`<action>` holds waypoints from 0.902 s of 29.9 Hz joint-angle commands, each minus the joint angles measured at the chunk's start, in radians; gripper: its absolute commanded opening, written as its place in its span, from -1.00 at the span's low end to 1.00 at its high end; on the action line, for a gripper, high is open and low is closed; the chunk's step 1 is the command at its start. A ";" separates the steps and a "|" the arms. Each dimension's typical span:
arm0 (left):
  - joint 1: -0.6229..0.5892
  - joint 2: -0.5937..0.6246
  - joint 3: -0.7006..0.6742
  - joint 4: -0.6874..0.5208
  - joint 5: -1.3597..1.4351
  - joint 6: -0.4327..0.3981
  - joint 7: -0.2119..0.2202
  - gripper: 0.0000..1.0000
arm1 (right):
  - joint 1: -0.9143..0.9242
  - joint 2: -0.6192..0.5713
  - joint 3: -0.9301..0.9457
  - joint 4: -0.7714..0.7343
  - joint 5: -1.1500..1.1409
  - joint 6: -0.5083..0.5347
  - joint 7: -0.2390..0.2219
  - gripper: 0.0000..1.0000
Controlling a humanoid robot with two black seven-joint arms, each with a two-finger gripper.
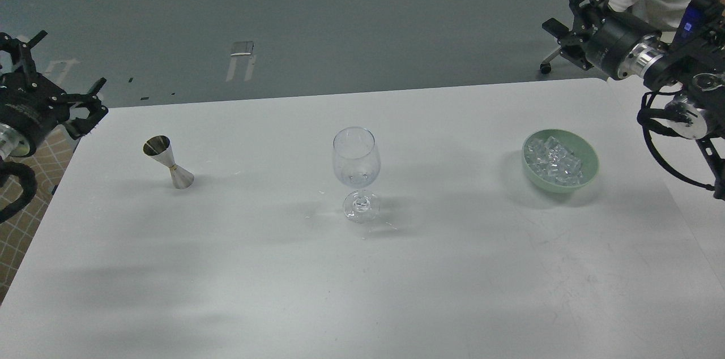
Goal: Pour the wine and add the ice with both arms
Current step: 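Open the left gripper, release the jigger, and raise both arms, then reach the right gripper into the green bowl and grasp ice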
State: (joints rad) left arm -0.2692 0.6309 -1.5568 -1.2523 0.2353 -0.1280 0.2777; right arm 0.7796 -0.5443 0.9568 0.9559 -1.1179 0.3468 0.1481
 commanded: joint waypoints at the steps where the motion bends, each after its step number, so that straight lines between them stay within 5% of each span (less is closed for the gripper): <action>1: -0.002 -0.019 -0.044 0.002 -0.010 0.002 -0.021 0.95 | 0.015 -0.126 -0.062 0.119 -0.143 0.001 0.001 1.00; 14: 0.071 -0.132 -0.094 0.002 -0.016 -0.053 -0.147 0.95 | 0.013 -0.299 -0.248 0.228 -0.396 0.026 0.030 1.00; 27: 0.084 -0.174 -0.085 -0.002 -0.014 -0.081 -0.134 0.96 | 0.003 -0.275 -0.456 0.190 -0.626 -0.031 0.054 1.00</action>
State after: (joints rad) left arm -0.1857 0.4591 -1.6419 -1.2529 0.2208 -0.2090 0.1438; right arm 0.7742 -0.8180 0.5705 1.1499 -1.7407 0.3153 0.1921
